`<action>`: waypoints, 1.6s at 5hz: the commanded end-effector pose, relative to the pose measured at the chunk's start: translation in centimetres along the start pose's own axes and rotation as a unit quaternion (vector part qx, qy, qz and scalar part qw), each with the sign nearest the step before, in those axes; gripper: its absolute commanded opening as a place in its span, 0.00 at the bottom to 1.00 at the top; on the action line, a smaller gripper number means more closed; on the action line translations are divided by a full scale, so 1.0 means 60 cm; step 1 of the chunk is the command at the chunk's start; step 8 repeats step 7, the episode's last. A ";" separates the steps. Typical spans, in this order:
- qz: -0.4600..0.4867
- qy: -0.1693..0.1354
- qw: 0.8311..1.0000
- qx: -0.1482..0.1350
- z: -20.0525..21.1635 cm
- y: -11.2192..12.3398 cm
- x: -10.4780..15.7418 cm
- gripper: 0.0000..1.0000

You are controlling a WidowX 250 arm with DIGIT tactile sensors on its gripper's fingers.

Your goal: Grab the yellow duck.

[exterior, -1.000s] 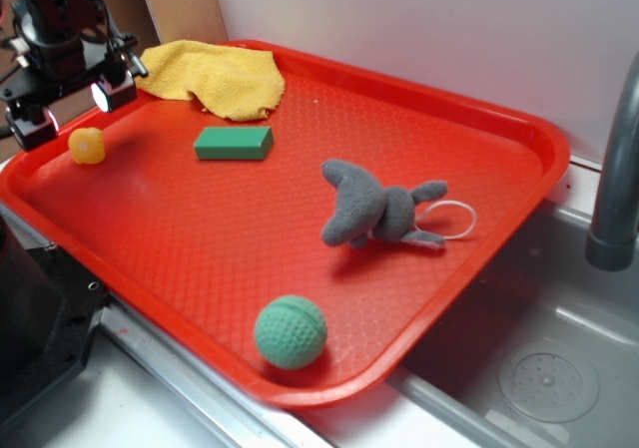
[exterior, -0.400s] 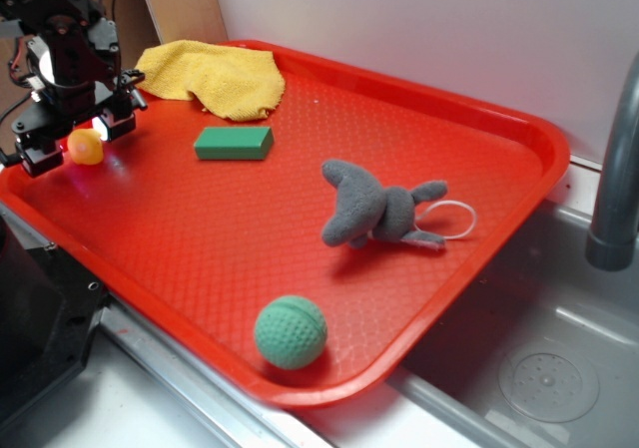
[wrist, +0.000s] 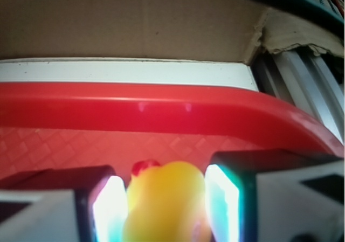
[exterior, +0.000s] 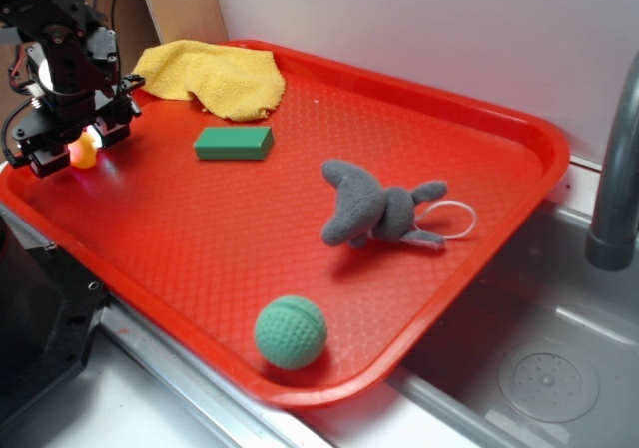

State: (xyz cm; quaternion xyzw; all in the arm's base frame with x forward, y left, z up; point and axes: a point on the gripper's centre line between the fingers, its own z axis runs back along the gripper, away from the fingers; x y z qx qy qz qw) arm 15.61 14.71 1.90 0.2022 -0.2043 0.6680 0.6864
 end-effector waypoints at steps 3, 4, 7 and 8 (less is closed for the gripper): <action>-0.255 0.113 0.955 -0.102 0.153 -0.051 0.024 0.00; -0.314 0.160 0.925 -0.145 0.207 -0.053 0.005 0.00; -0.495 0.196 0.809 -0.250 0.393 -0.018 -0.049 0.00; -0.495 0.196 0.809 -0.250 0.393 -0.018 -0.049 0.00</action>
